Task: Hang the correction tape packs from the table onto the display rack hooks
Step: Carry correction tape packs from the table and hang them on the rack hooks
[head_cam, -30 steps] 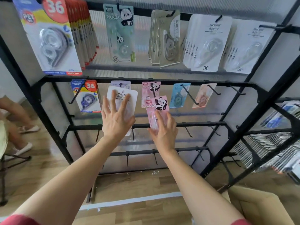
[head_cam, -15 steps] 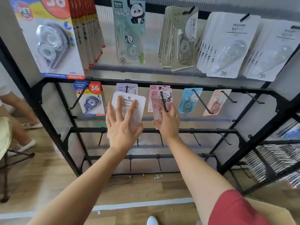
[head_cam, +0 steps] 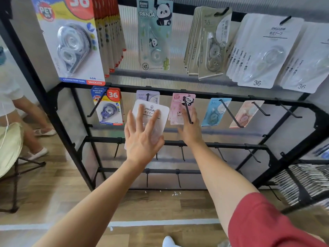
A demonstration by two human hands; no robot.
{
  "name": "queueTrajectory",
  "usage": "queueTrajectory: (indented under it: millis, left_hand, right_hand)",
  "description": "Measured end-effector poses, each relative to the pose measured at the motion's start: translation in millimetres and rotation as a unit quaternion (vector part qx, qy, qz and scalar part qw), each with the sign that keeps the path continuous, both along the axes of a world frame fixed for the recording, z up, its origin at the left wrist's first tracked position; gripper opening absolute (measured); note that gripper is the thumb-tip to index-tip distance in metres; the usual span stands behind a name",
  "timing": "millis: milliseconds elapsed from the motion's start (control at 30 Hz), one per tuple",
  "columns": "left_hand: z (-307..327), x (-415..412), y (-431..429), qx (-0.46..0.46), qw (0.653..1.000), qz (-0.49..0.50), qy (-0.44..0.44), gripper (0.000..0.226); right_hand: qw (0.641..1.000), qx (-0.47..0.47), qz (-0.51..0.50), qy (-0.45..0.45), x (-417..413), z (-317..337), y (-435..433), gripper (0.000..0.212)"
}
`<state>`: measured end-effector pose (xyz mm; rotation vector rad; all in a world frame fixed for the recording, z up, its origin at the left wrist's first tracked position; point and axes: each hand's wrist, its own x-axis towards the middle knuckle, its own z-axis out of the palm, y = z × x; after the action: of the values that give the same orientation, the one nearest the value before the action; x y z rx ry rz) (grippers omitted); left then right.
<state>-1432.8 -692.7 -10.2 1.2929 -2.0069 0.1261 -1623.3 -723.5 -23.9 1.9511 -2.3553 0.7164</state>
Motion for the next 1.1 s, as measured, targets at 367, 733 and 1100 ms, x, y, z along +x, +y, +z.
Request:
queueTrajectory:
  millis: [367, 733, 1100]
  left_hand:
    - [11, 1, 25, -0.015, 0.995, -0.102, -0.018, 0.079]
    - [14, -70, 72, -0.013, 0.972, -0.233, -0.017, 0.082]
    - [21, -138, 77, 0.002, 0.960, -0.279, -0.019, 0.073]
  right_hand:
    - [0.960, -0.070, 0.038, -0.269, 12, 8, 92, 0.043]
    - [0.871, -0.093, 0.067, -0.477, -9, 54, 167, 0.040]
    - [0.849, -0.165, 0.005, -0.502, -92, 61, 191, 0.056]
